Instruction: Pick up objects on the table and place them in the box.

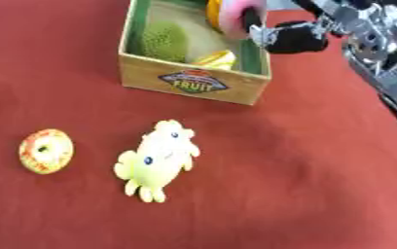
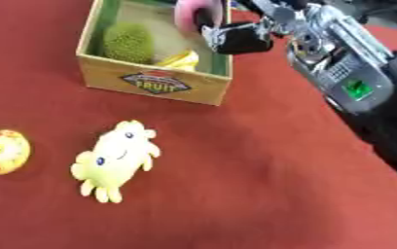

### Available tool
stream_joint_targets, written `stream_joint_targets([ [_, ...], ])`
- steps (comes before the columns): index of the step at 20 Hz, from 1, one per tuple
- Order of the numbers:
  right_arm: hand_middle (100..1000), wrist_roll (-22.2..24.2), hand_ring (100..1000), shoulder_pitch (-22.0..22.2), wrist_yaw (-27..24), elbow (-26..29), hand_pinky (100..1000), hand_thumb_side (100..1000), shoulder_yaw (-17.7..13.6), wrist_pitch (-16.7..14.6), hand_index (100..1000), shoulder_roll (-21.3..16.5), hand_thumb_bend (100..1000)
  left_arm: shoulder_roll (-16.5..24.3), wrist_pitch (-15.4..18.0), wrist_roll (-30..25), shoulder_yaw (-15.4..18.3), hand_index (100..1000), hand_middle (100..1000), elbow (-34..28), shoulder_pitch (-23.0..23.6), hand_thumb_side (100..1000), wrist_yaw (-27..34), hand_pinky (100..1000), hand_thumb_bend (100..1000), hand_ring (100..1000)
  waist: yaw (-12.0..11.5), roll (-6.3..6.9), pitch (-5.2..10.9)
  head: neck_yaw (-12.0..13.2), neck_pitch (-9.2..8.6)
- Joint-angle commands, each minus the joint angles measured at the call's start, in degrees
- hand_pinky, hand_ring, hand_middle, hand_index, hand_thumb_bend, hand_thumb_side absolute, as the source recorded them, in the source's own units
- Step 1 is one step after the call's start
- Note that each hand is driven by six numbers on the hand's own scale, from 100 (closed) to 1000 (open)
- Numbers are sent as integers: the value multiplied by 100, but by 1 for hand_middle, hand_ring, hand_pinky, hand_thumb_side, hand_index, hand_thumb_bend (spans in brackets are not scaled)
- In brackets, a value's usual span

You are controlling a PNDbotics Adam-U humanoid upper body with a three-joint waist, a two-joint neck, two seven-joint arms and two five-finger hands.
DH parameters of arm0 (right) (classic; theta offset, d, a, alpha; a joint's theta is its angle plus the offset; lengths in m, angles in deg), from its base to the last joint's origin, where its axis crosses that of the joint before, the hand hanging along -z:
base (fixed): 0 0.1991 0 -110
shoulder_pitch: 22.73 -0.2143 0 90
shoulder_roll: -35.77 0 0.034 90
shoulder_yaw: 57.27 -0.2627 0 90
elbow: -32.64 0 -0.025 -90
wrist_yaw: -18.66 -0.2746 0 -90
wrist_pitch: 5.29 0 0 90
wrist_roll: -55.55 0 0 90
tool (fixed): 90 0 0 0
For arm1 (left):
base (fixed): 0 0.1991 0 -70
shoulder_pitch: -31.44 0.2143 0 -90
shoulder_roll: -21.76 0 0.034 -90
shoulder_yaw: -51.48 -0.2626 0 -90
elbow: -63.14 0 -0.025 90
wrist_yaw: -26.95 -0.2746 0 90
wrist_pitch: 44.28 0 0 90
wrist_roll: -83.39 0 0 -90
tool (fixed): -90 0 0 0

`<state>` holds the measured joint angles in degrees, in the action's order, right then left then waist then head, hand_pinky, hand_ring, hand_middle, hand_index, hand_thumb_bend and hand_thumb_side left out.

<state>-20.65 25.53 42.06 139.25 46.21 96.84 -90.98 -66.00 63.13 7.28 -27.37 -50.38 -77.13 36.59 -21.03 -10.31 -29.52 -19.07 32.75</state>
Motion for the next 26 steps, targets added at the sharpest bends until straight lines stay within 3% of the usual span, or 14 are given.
stream_joint_targets([
  [1, 802, 568, 820, -28, 352, 36, 847, 100, -65, -135, 900, -142, 255, 138, 13, -10, 22, 873, 658, -107, -23, 608, 18, 934, 100, 717, 28, 67, 147, 17, -6],
  [4, 809, 793, 821, -14, 563, 130, 850, 100, -157, -106, 902, -143, 297, 141, 7, -10, 25, 873, 658, -107, -10, 606, 16, 934, 100, 717, 63, 87, 199, 41, 22],
  [8, 802, 658, 811, -7, 586, 249, 846, 100, -268, 104, 891, -174, 306, 153, 1, -3, 29, 873, 659, -107, 19, 603, 14, 934, 100, 718, 105, 129, 309, 58, 68],
  [16, 778, 99, 779, 157, -28, 736, 834, 100, -507, 324, 886, -350, 233, 176, -28, 27, 54, 873, 660, -107, 144, 595, 1, 933, 100, 719, 288, 251, 637, 189, 253],
  [18, 773, -112, 775, 275, -317, 783, 832, 100, -609, 129, 886, -460, 227, 179, -41, 40, 61, 873, 661, -107, 184, 593, -7, 932, 100, 719, 369, 289, 735, 272, 331],
  [21, 750, -519, 760, 639, -645, 797, 825, 100, -832, -234, 874, -675, 141, 211, -61, 58, 69, 873, 661, -107, 240, 588, -26, 931, 100, 721, 495, 353, 862, 430, 438],
  [26, 720, -1314, 745, 1634, -1054, 798, 817, 100, -1228, -1118, 858, -919, 100, 365, -91, 77, 53, 873, 661, -107, 271, 578, -81, 929, 100, 721, 737, 471, 983, 688, 545],
])
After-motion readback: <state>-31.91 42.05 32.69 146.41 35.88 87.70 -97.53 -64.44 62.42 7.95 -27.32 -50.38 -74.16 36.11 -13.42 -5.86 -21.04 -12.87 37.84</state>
